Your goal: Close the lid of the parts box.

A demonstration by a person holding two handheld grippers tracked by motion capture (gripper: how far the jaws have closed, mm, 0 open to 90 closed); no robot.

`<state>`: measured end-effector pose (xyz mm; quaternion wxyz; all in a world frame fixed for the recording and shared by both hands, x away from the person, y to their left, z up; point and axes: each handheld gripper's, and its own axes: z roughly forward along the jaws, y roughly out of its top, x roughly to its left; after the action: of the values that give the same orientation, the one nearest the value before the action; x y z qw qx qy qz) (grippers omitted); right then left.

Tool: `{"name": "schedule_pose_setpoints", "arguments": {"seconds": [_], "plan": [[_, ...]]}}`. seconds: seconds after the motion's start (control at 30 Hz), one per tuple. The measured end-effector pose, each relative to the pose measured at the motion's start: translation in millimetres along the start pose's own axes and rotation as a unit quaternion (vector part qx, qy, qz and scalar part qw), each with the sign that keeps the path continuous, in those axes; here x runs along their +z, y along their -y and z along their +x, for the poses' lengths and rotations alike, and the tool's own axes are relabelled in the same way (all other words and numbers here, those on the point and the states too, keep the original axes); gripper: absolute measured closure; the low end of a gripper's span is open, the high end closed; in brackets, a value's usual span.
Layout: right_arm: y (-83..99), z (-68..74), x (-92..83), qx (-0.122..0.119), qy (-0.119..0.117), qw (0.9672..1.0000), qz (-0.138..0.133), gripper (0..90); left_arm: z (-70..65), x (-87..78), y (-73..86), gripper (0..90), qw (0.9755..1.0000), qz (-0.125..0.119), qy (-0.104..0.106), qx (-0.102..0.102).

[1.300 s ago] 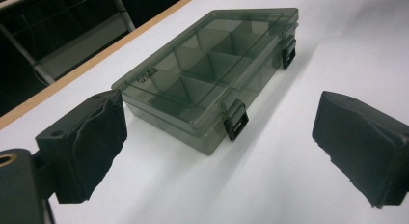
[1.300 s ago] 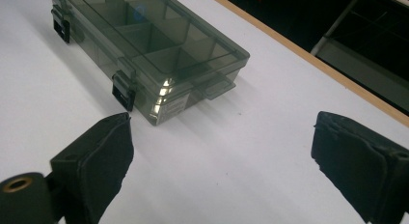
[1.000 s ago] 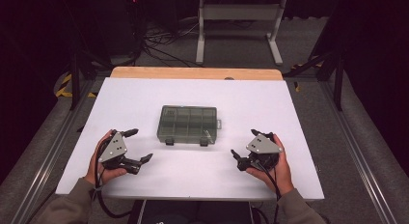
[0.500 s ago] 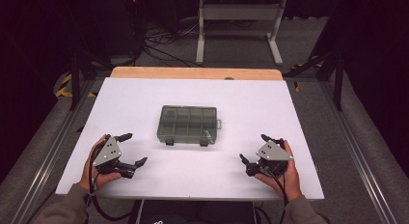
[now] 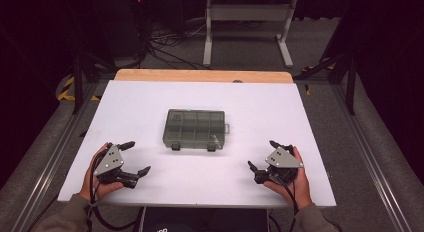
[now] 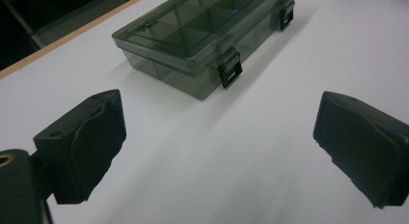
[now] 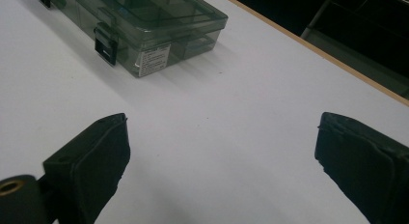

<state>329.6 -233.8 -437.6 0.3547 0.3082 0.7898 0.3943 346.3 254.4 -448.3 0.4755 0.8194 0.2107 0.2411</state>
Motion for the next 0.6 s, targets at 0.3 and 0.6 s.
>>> {"name": "schedule_pose_setpoints", "arguments": {"seconds": [0.3,0.6], "plan": [[-4.8,4.1,-2.4,0.0,0.004,0.9999,-0.011,6.1,-0.9,-2.5,1.1,5.2,1.0,-0.002,0.003,0.005],[-5.4,6.1,-0.6,-0.004,0.002,0.9999,-0.01,6.1,-1.6,-0.7,0.7,5.2,1.0,-0.002,0.004,0.006]]}}
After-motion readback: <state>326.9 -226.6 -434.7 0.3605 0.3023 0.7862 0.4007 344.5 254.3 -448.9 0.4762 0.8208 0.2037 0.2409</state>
